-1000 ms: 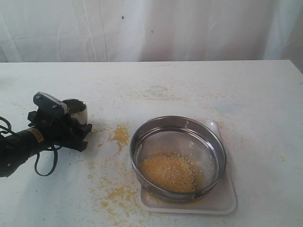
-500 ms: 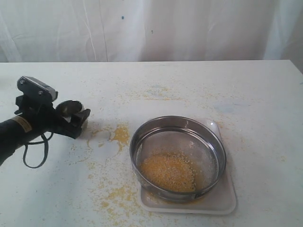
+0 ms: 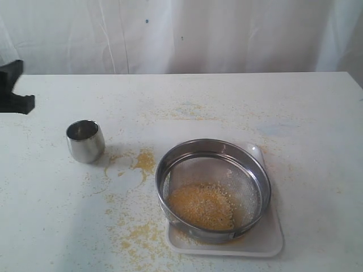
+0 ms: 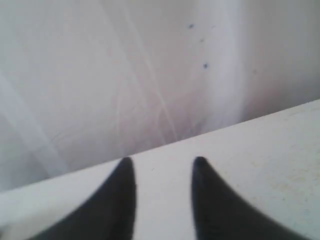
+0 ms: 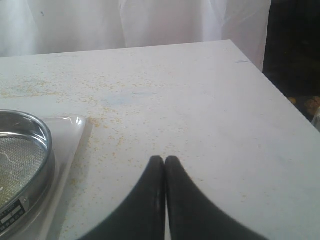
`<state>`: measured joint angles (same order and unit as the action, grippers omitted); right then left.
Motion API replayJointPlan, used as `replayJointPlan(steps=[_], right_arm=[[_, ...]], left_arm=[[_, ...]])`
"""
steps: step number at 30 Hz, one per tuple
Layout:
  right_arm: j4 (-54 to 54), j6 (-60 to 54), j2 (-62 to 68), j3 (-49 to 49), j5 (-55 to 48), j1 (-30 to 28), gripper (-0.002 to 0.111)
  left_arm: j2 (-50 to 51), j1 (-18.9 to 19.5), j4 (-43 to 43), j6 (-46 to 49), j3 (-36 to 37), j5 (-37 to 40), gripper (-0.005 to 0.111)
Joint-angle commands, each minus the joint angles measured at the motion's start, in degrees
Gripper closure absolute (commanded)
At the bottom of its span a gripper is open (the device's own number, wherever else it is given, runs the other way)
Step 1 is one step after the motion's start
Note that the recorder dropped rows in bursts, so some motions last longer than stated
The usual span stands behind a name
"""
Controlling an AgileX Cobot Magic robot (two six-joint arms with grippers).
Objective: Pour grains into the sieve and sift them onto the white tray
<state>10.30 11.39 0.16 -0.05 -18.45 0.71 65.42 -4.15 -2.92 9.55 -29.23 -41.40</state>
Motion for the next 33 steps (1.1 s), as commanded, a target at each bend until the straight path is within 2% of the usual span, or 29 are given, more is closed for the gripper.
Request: replayJointPlan(steps=[1,5,7,9,14,17,20,22,30,33], right_arm=[[0.1,0.0,-0.2,0.0,0.3,0.4,0.108],[0.1,0.0,-0.2,0.0,0.3,0.4,0.108],[0.1,0.0,-0.2,0.0,0.3,0.4,0.108],[0.1,0.0,-0.2,0.0,0.3,0.4,0.108],[0.1,0.0,-0.2,0.0,0.3,0.4,0.108],[0.1,0.0,-0.2,0.0,0.3,0.4,0.108],[0.1,0.0,-0.2,0.0,0.3,0.4,0.108],[0.1,0.0,-0.2,0.0,0.3,0.4,0.108],[0.1,0.0,-0.2,0.0,0.3,0.4,0.108],[0.1,0.0,-0.2,0.0,0.3,0.4,0.108]], left_arm=[[-6.1,0.1,-21.4,18.8,0.6,9.4,0.106],[-7.7,0.1,-41.4,35.8,0.6,11.1,0.107],[-7.8,1.3,-49.5,42.3,0.6,11.1,0.107],[-7.8,3.5,-53.7,47.5,1.2,11.8,0.107],[-9.2,11.8,-53.6,47.6,6.7,18.9,0.107],[-10.5,15.5,-51.9,45.1,10.5,19.5,0.107],[-14.6,15.6,-51.9,32.5,12.5,18.1,0.107],[-18.7,15.6,-51.6,29.3,13.6,20.9,0.107],[-38.3,15.6,-47.4,28.7,16.5,22.0,0.107],[-45.6,15.6,-47.1,28.7,16.6,26.7,0.107]])
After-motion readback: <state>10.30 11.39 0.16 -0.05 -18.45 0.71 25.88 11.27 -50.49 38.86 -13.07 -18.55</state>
